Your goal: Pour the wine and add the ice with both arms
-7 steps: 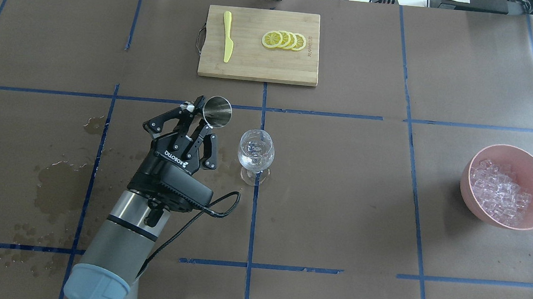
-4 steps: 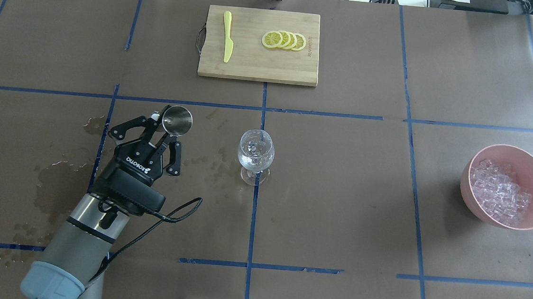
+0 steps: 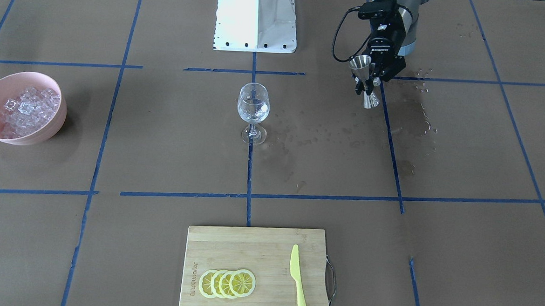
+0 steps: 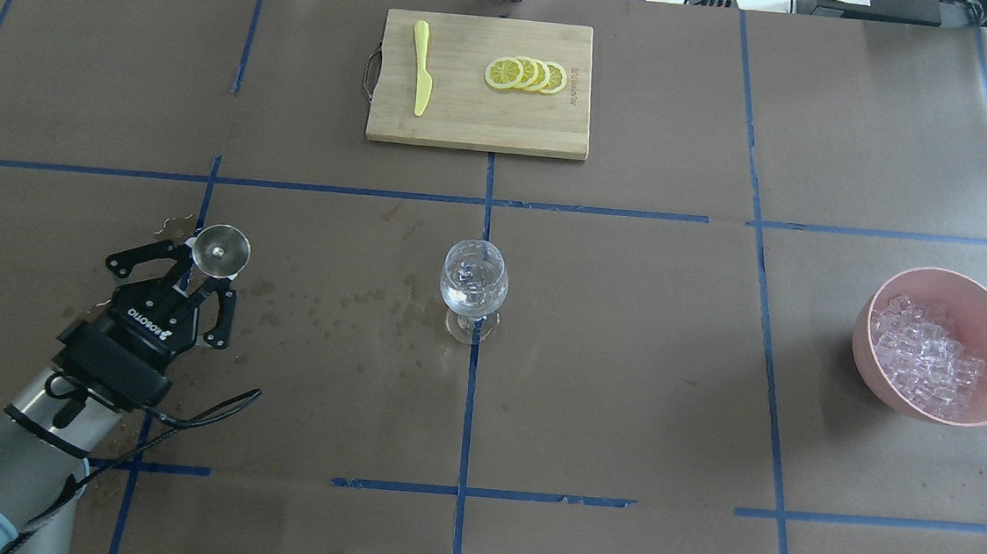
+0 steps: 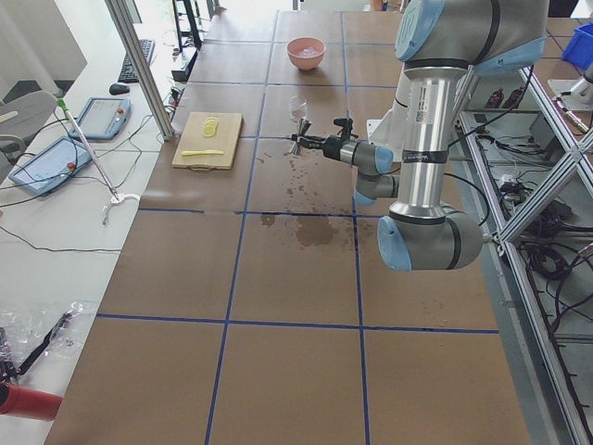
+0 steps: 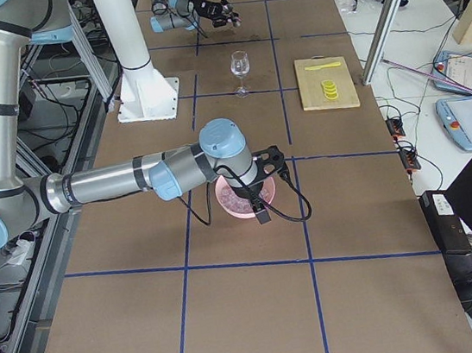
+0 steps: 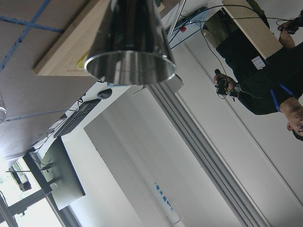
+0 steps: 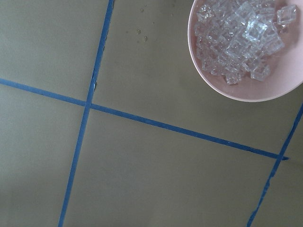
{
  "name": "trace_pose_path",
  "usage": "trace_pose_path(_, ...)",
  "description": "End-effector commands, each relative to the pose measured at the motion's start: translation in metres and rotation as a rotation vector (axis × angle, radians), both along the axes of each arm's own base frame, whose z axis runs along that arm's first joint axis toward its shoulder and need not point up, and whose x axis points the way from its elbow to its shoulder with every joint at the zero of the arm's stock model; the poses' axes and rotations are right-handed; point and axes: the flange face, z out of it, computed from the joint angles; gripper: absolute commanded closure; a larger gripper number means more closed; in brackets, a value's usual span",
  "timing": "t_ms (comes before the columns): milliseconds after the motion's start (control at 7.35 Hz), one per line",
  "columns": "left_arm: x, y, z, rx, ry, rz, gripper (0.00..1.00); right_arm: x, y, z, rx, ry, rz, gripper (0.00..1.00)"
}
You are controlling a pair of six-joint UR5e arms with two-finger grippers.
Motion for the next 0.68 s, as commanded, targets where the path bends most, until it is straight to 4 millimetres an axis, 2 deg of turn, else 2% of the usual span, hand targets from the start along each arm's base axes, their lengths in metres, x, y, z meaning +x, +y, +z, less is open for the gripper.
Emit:
trace_pose_path(0,-0.053,0.012,0.061,-0.015,0.041,0.093,1.0,0.001,0.001,-0.001,0.001,0.0,0.004,0.0)
trace_pose_path(136,-0.079,0.019,0.088,-0.053,0.089,0.171,1.0,0.002,0.001,0.0,0.0,0.0,0.004,0.0)
trace_pose_path(272,-0.091,0.022,0.101,-0.106,0.143,0.204,1.0,0.003,0.001,0.0,0.0,0.0,0.006,0.0)
trace_pose_path(544,-0.087,0.022,0.119,-0.243,0.323,0.264,1.0,0.003,0.001,-0.002,0.003,0.0,0.006,0.0)
